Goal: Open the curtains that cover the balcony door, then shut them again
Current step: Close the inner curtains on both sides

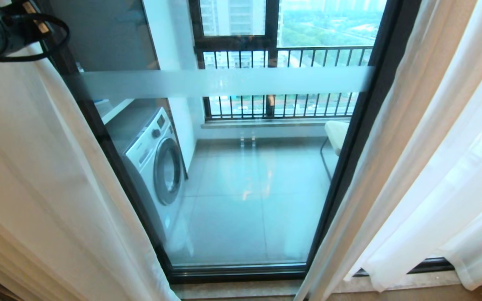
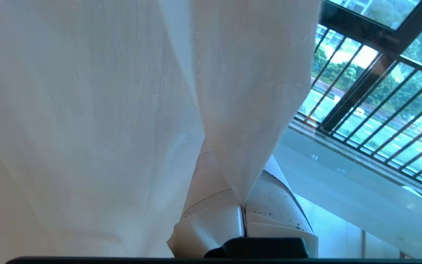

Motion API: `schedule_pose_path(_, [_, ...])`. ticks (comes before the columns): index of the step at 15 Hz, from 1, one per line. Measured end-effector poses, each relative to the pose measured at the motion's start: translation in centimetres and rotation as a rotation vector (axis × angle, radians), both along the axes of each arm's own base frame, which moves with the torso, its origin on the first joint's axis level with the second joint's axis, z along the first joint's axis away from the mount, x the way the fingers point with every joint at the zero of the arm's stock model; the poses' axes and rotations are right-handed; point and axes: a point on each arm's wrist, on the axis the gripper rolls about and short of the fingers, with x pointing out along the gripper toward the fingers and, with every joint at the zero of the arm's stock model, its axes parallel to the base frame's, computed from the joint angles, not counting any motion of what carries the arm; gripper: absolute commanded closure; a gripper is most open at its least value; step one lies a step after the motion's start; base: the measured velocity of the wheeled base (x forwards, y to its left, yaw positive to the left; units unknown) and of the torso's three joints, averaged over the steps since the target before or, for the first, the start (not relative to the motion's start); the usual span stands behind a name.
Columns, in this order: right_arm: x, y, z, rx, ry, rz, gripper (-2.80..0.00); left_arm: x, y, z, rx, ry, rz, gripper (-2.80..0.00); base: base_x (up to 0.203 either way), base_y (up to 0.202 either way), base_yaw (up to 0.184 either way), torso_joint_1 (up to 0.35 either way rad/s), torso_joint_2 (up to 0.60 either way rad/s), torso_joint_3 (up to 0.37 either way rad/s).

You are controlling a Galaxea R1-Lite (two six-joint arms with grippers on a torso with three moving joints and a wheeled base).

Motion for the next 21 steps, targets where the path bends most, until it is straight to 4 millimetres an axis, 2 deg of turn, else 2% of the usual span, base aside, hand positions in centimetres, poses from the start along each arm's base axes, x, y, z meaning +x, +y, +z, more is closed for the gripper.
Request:
schedule_pose_path(12, [0.00,0.00,0.00,0.000,0.000,0.000,0.00,-0.38,0.03,0.12,0.000,-0.003,0.005,0.00,0.000,-0.189,0.002,0.003,0.00,0.000])
schedule_pose_path(21, [0.00,0.00,0.00,0.000,0.000,0.000,0.00,0.21,0.00,-0.19,-0.001,0.003,0.002,0.00,0.000,-0.189,0.003,0.002,0.00,0.003])
